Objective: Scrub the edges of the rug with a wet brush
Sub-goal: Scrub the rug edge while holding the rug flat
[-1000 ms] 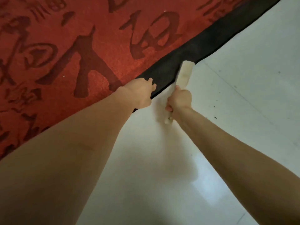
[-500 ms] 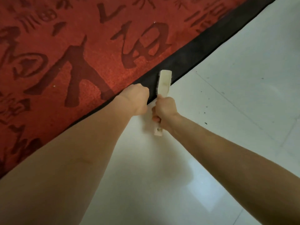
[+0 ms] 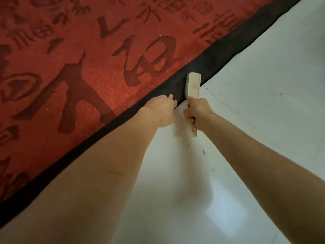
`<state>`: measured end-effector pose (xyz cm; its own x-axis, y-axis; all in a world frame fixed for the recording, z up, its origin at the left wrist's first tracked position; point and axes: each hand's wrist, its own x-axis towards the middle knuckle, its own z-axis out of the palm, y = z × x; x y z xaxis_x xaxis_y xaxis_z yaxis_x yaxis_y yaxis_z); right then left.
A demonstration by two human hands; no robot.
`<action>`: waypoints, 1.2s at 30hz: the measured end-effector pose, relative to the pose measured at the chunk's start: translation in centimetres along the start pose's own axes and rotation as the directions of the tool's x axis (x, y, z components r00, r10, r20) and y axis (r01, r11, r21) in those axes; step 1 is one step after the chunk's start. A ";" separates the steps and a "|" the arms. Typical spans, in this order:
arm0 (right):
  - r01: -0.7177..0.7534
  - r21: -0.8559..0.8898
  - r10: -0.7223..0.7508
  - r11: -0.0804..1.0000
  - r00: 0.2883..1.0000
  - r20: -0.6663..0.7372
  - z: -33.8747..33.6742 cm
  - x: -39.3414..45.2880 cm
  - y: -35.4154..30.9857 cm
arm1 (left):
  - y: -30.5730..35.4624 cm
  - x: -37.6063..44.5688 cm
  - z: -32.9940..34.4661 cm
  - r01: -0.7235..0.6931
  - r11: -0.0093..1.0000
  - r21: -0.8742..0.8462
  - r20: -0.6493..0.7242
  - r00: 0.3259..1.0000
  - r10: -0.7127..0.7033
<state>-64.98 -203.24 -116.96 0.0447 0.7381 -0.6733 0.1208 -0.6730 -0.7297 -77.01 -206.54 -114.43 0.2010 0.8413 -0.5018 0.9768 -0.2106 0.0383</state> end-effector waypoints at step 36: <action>0.051 0.100 -0.025 0.994 0.969 -0.245 -3.9 6.0 -6.4 | 1.6 3.4 -3.7 -0.042 0.991 0.127 -0.135 0.989 0.060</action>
<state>-61.64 -194.29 -115.86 0.2835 0.7441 -0.6049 0.0234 -0.6360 -0.7714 -74.47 -202.21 -112.90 0.2669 0.8870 -0.3769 0.9503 -0.3074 -0.0504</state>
